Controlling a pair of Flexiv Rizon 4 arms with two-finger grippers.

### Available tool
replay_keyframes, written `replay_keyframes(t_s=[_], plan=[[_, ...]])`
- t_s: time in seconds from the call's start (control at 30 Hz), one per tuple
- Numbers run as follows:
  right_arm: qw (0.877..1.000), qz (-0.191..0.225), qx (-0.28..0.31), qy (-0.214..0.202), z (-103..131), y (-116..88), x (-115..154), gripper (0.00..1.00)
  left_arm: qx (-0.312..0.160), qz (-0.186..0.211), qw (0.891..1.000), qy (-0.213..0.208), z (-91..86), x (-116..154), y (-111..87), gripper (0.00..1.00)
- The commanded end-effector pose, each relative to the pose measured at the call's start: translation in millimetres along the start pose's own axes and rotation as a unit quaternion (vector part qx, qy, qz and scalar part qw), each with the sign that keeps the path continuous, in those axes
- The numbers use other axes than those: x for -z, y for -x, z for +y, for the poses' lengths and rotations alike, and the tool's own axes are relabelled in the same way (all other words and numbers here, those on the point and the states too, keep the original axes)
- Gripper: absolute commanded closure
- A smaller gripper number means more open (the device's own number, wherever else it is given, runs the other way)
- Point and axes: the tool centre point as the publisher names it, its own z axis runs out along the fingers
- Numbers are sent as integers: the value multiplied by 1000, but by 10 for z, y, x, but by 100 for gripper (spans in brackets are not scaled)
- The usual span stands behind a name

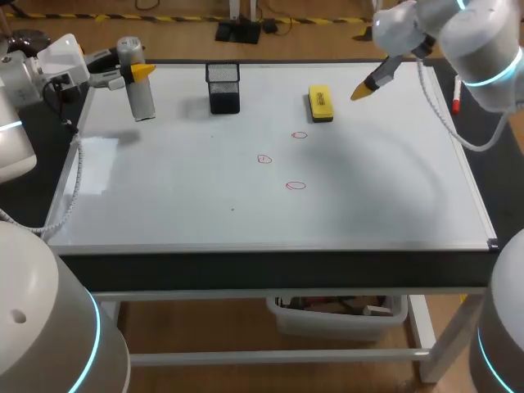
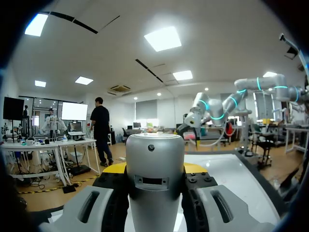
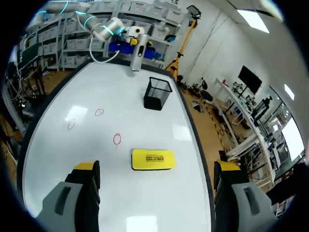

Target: Pick up the inspection probe, press it on each red-marked spot on the whiteboard one by one, put down the probe, pick up the eraser, and wipe off all the red marks.

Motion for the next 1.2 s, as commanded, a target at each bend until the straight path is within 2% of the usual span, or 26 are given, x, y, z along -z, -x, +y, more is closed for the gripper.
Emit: replay_keyframes(t_s=[0.03, 0.67, 0.77, 0.83, 0.9, 0.93, 1.0, 1.13, 1.2], plan=[[826, 388, 354, -203, 12, 65, -79, 0, -2, -3, 1000, -1, -6, -4, -14, 100], [826, 388, 354, -203, 12, 65, -79, 0, -2, -3, 1000, -1, -6, -4, -14, 100], [792, 396, 424, -191, 27, 71, -227, 0, -2, -3, 1000, -1, -6, -4, -14, 100], [759, 402, 485, -168, 41, 10, -344, 0, -2, -3, 1000, -1, -6, -4, -14, 100], [736, 418, 504, -172, 19, -60, -428, 0, -2, -3, 1000, -1, -6, -4, -14, 100], [728, 416, 519, -165, 5, -95, -464, 0, -2, -3, 1000, -1, -6, -4, -14, 100], [718, 418, 533, -157, -26, -152, -509, 0, -2, -3, 1000, -1, -6, -4, -14, 100], [685, 423, 572, -160, -44, -242, -581, 0, -2, -3, 1000, -1, -6, -4, -14, 100], [672, 409, 597, -157, -44, -273, -597, 0, -2, -3, 1000, -1, -6, -4, -14, 100]])
